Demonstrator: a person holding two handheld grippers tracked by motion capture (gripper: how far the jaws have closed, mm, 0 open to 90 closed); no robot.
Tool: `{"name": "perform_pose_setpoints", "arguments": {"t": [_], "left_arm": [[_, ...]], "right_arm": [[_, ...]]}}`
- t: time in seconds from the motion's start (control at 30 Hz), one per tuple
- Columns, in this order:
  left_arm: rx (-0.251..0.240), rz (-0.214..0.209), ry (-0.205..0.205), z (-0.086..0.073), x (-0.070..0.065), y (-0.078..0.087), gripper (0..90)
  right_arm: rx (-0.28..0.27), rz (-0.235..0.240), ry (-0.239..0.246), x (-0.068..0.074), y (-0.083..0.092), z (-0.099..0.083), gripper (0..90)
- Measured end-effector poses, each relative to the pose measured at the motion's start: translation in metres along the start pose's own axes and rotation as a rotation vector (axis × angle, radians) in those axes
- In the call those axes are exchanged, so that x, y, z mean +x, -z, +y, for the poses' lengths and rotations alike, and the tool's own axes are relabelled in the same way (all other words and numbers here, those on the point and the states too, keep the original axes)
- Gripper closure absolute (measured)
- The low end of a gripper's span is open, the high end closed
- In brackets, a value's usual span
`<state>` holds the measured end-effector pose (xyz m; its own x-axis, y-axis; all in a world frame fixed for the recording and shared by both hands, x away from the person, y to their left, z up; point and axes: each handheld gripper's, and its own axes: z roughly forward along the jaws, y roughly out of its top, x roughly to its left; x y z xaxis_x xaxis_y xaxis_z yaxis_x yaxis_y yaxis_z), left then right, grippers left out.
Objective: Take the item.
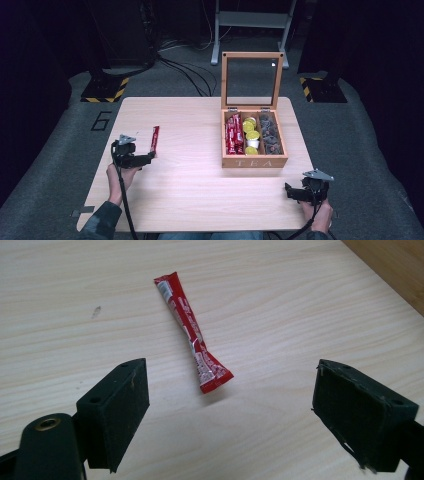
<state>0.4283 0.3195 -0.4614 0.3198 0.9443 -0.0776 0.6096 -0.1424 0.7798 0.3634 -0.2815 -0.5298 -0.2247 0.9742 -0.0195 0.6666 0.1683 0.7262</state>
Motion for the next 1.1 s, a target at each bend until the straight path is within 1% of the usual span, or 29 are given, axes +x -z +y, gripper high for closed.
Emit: {"name": "perform_pose_setpoints", "arguments": {"t": [0.1, 0.17, 0.2, 0.23, 0.43, 0.53, 0.63, 0.73, 0.8, 0.87, 0.93, 0.97, 1.03, 1.1], "left_arm": [[-0.014, 0.008, -0.014, -0.003, 0.002, 0.013, 14.9], [-0.024, 0.012, -0.014, -0.008, 0.004, 0.020, 14.9], [-0.031, 0.020, -0.015, -0.011, 0.005, 0.024, 14.9], [-0.025, 0.018, -0.017, -0.013, 0.006, 0.027, 14.9], [-0.037, 0.033, -0.019, -0.027, 0.013, 0.044, 14.7], [-0.035, 0.036, -0.014, -0.037, 0.016, 0.051, 14.7], [-0.030, 0.044, -0.012, -0.046, 0.018, 0.054, 14.6], [-0.015, 0.048, -0.003, -0.058, 0.022, 0.056, 14.5], [-0.015, 0.065, 0.002, -0.067, 0.024, 0.056, 14.5], [0.001, 0.069, -0.002, -0.074, 0.026, 0.057, 14.5], [0.012, 0.080, 0.000, -0.084, 0.029, 0.055, 14.4], [0.027, 0.078, 0.000, -0.089, 0.031, 0.054, 14.2], [0.032, 0.082, 0.005, -0.097, 0.033, 0.051, 13.7], [0.048, 0.090, 0.000, -0.103, 0.034, 0.049, 13.6]], "right_arm": [[0.001, 0.001, -0.001, 0.000, 0.000, 0.000, 0.4], [0.002, 0.002, 0.002, 0.000, 0.000, 0.000, 0.4], [0.001, 0.001, -0.001, 0.000, 0.000, 0.000, 0.4], [0.001, 0.001, 0.000, 0.000, 0.000, 0.000, 0.4], [0.002, 0.002, 0.000, 0.000, 0.000, 0.000, 0.4], [0.000, 0.000, -0.001, 0.000, 0.000, 0.000, 0.4], [0.000, 0.000, -0.001, 0.000, 0.000, 0.000, 0.4], [0.001, 0.000, -0.002, 0.000, 0.000, 0.000, 0.4], [0.000, 0.000, -0.001, 0.000, 0.000, 0.000, 0.4], [0.000, -0.001, -0.001, 0.000, 0.000, 0.000, 0.4], [0.000, -0.001, -0.001, 0.000, 0.000, 0.000, 0.4], [0.001, 0.000, 0.000, 0.000, 0.000, 0.000, 0.4], [0.000, -0.001, 0.000, 0.000, 0.000, 0.000, 0.4], [0.000, -0.001, 0.000, 0.000, 0.000, 0.000, 0.5]]}}
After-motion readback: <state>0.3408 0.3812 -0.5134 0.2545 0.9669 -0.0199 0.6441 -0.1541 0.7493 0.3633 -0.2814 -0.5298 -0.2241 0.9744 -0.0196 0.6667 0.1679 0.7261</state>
